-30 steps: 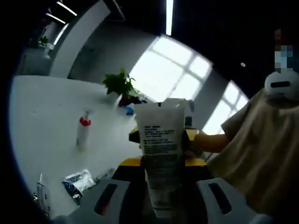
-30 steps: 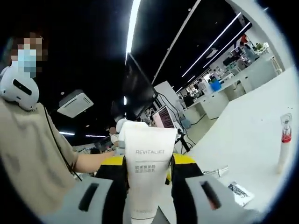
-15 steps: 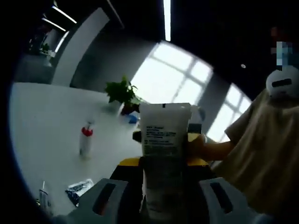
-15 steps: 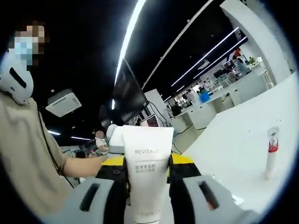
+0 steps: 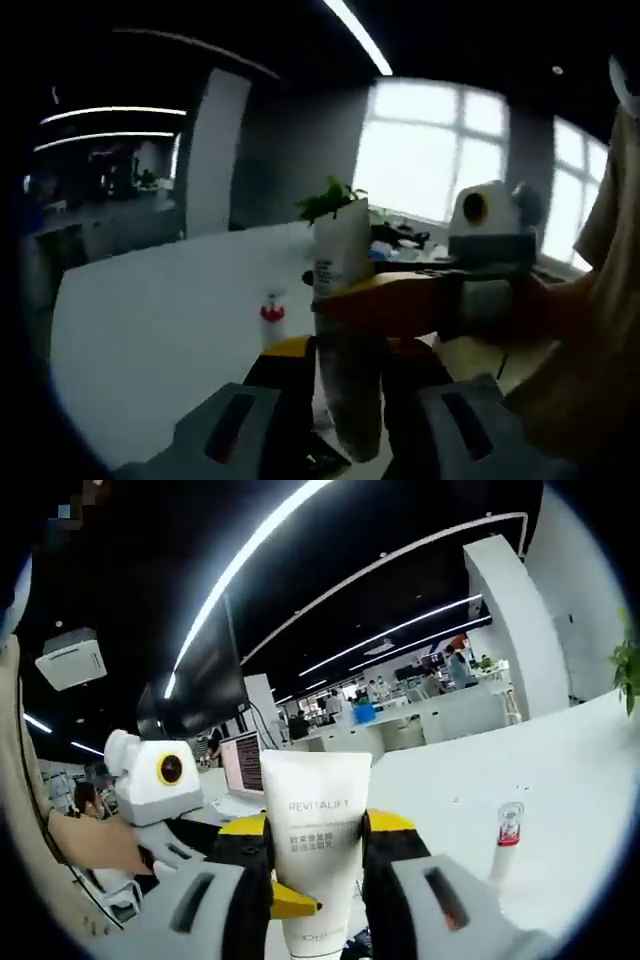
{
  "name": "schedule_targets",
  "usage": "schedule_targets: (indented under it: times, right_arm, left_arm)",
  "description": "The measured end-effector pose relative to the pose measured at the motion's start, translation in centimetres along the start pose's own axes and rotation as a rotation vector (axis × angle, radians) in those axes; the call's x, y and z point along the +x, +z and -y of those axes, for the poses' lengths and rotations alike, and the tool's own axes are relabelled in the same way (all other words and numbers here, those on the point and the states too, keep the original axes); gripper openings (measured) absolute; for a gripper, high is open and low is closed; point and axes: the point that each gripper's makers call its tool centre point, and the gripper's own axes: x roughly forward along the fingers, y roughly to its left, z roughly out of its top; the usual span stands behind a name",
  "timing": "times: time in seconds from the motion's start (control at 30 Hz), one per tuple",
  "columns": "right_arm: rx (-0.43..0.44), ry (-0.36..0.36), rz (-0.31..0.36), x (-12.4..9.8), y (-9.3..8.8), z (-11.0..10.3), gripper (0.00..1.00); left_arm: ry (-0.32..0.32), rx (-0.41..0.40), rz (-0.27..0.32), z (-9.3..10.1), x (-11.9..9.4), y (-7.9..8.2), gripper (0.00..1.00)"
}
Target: Arrange the skincare products in the storage area until every visible bottle or jar stands upright without overlapping.
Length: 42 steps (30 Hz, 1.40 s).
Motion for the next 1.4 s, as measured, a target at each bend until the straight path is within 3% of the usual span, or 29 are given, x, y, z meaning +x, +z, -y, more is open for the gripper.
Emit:
schedule_targets:
  times: [0.1, 0.27, 0.37, 0.43, 0.6, 0.77, 1.0, 1.07, 1.23, 1.4]
  right_arm:
    - [-0.008, -0.041, 0.007, 0.1, 0.1, 0.2, 0.33]
    - [-0.013, -0.100, 0.021, -0.1, 0.3, 0.9, 0.33]
    - [0.001, -0.118, 0.017, -0.1, 0.3, 1.1, 0.33]
    - [0.000, -0.122, 0.014, 0.0, 0.2, 1.1, 0.34]
    - [-0.018, -0.107, 0.007, 0.0, 0.5, 0.9, 0.34]
    - [-0.018, -0.039, 0.003, -0.3, 0.6, 0.4, 0.35]
    - [-0.099, 0.182, -0.020, -0.9, 1.1, -0.9, 0.33]
    - [-0.113, 0.251, -0.040, -1.4, 1.1, -1.3, 0.31]
    - [-0.119, 0.363, -0.036, -2.1, 2.2, -1.6, 0.20]
    - [-0.127, 0.439, -0.035, -2.1, 3.2, -2.1, 0.18]
  left_arm:
    - [0.087, 0.038, -0.004, -0.4, 0.4, -0.3, 0.21]
    - [0.168, -0.107, 0.002, -1.2, 0.4, -0.5, 0.18]
    - [0.180, -0.059, -0.004, -1.2, 0.6, -0.5, 0.17]
    - [0.179, -0.072, -0.016, -1.1, 0.6, -0.5, 0.14]
    - [0.123, -0.110, -0.012, -1.0, 0.5, -0.4, 0.12]
    - [0.062, -0.096, -0.016, -0.9, 0.1, -0.4, 0.11]
    - [-0.082, -0.145, 0.009, -0.4, -0.7, 0.3, 0.11]
    - [-0.148, -0.115, 0.012, -0.1, -1.2, 0.4, 0.11]
    - [-0.277, -0.096, 0.037, 0.7, -2.3, 1.3, 0.10]
    - [-0.326, -0.079, 0.057, 1.1, -2.5, 2.3, 0.10]
